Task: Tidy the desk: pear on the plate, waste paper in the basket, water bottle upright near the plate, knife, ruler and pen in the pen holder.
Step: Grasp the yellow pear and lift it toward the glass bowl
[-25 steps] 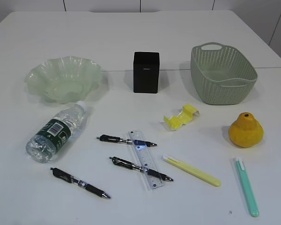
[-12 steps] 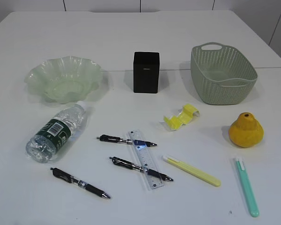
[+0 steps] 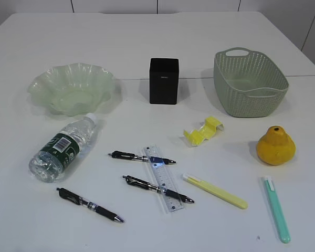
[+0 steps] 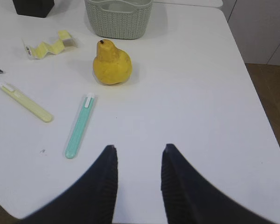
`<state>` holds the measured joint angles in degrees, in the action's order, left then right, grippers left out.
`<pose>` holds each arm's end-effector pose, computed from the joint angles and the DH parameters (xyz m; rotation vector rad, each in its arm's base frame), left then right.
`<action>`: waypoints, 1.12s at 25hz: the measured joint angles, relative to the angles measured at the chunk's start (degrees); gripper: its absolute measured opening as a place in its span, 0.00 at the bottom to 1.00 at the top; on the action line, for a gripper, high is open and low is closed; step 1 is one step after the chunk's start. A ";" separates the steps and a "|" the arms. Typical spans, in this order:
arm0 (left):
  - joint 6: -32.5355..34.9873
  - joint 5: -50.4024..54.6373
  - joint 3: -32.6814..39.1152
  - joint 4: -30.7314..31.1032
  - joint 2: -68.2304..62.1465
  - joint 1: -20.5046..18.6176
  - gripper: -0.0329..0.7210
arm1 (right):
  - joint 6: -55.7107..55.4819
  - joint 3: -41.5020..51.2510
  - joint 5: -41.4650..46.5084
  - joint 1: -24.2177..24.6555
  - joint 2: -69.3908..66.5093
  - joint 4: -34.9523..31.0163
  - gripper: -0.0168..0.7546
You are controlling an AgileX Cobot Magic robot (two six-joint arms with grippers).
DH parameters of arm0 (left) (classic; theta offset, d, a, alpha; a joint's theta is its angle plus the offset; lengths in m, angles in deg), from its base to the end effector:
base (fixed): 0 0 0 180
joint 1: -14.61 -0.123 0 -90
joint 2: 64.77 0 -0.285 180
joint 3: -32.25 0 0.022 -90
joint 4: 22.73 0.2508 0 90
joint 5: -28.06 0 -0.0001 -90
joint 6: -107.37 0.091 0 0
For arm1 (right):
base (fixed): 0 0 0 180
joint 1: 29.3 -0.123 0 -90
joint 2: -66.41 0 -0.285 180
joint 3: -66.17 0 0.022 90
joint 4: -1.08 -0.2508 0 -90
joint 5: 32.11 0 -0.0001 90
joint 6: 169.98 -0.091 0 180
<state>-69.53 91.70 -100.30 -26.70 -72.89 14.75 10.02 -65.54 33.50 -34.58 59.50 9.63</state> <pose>-0.0085 -0.0056 0.2789 0.0646 2.0780 -0.0518 -0.0108 -0.0134 0.2725 -0.0804 2.0998 -0.1247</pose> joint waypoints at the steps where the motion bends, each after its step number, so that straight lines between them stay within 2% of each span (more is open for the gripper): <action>1: 0.00 0.00 0.00 0.00 0.00 0.00 0.36 | 0.00 0.00 0.00 0.00 0.00 0.00 0.33; 18: 0.00 0.00 0.00 0.00 0.00 0.00 0.37 | 0.00 0.00 0.00 0.00 0.00 0.00 0.33; 23: 0.00 0.00 0.00 -0.10 -0.15 0.00 0.49 | 0.00 -0.11 0.24 0.00 0.00 0.00 0.38; 28: 0.00 0.00 0.00 -0.21 -1.06 0.00 0.63 | 0.00 -0.24 1.22 0.00 -2.11 0.00 0.49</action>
<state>-69.53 91.70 -100.30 -26.91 -73.96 14.75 10.02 -65.78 34.72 -34.58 57.39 9.63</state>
